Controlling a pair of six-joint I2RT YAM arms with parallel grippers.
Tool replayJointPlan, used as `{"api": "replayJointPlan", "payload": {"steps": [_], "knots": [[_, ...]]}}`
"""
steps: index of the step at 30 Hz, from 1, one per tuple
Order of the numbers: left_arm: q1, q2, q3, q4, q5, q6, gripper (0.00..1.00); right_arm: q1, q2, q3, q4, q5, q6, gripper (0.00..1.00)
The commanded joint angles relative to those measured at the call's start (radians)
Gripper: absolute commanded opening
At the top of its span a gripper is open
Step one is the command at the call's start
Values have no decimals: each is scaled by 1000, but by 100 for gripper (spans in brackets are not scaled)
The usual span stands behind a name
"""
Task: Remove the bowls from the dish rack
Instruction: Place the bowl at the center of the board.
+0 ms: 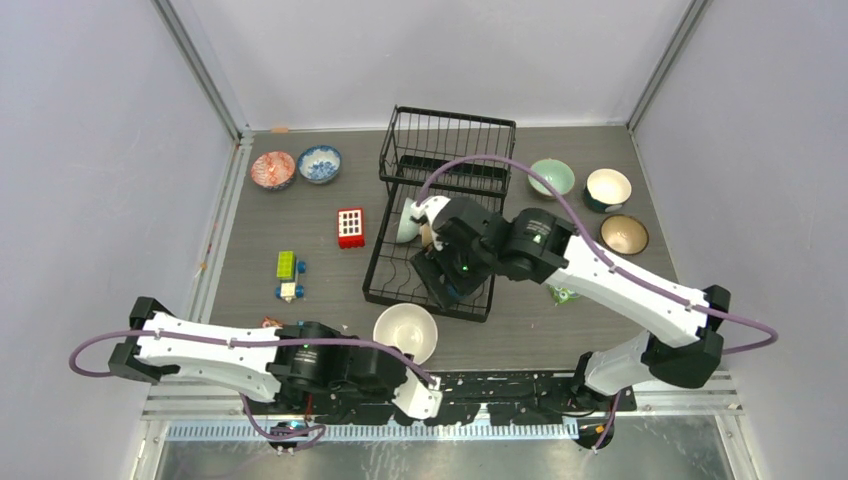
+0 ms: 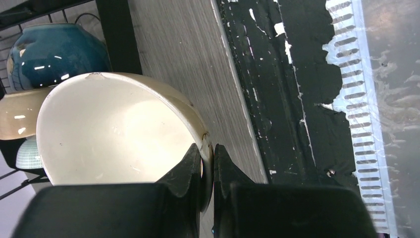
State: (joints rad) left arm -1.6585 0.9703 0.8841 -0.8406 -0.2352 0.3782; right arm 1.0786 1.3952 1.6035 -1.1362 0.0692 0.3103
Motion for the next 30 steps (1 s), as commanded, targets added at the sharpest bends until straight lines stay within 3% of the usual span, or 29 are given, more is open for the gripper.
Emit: {"api": "replayJointPlan", "payload": {"steps": [1, 15, 30], "knots": [[-38, -20, 68, 12, -64, 48, 0, 64, 53, 61, -49, 46, -20, 80], [-70, -84, 80, 38, 9, -14, 0, 123, 83, -21, 54, 37, 67, 68], [-70, -87, 106, 15, 28, -42, 0, 154, 148, -2, 74, 29, 76, 56]]}}
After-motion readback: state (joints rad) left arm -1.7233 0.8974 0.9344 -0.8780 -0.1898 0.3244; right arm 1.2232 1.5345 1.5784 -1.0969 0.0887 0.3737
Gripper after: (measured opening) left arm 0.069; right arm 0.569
